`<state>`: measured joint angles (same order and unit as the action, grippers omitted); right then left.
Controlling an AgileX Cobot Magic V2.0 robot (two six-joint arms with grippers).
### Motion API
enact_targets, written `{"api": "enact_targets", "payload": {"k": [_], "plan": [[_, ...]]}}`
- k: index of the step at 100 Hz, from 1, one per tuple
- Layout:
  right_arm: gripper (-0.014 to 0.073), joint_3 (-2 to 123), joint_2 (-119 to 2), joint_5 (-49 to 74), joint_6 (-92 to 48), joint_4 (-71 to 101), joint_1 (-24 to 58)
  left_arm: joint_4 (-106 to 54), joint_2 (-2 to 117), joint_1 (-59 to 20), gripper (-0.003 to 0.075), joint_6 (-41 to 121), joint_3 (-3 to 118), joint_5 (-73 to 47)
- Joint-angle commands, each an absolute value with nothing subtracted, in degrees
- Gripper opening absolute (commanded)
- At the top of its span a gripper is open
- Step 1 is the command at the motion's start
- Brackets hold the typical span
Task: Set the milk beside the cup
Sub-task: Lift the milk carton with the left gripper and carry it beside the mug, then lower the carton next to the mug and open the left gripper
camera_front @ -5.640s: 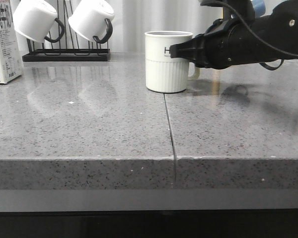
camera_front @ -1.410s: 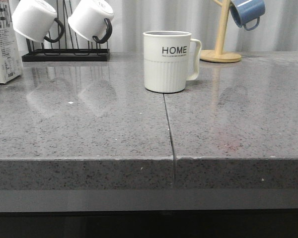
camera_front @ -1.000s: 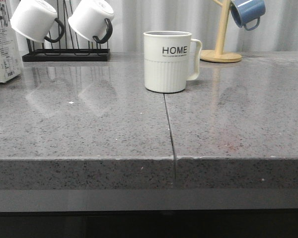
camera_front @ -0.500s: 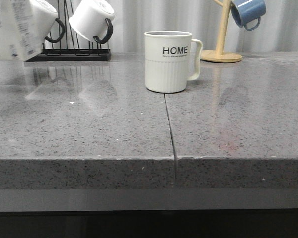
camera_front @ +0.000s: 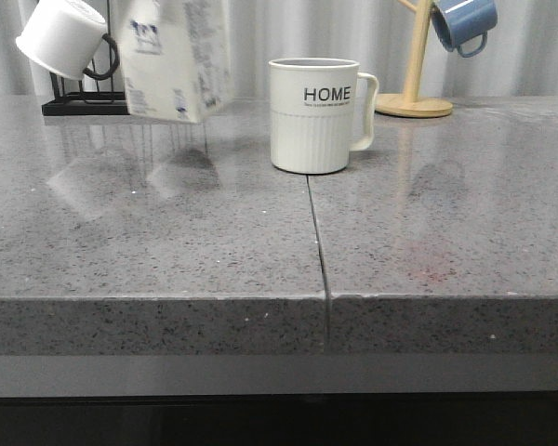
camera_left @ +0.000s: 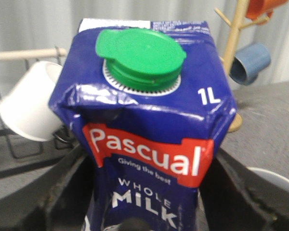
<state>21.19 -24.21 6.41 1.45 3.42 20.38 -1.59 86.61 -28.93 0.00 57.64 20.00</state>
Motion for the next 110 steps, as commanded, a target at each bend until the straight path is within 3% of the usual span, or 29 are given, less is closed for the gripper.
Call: {"api": "enact_targets", "payload": {"k": [1, 58, 68, 80, 87, 110], "plan": [[-0.0067, 22.72, -24.32, 2.23, 0.94, 3.38, 20.37, -2.09, 86.37, -30.51, 0.0274, 0.0, 60.73, 25.7], [-0.0067, 22.72, -24.32, 2.23, 0.94, 3.38, 20.37, -4.02, 92.95, -32.04, 0.0283, -0.49, 64.29, 25.11], [-0.0067, 22.72, -24.32, 2.23, 0.94, 3.38, 20.37, -4.02, 92.95, -32.04, 0.036, -0.49, 64.29, 24.84], [-0.0067, 22.72, -24.32, 2.23, 0.94, 3.38, 20.37, -4.02, 92.95, -32.04, 0.0547, -0.49, 64.29, 24.07], [-0.0067, 22.72, -24.32, 2.23, 0.94, 3.38, 20.37, -4.02, 92.95, -32.04, 0.0618, -0.49, 64.29, 24.07], [-0.0067, 22.72, -24.32, 2.23, 0.94, 3.38, 20.37, -4.02, 92.58, -32.04, 0.0629, -0.49, 64.29, 23.23]]}}
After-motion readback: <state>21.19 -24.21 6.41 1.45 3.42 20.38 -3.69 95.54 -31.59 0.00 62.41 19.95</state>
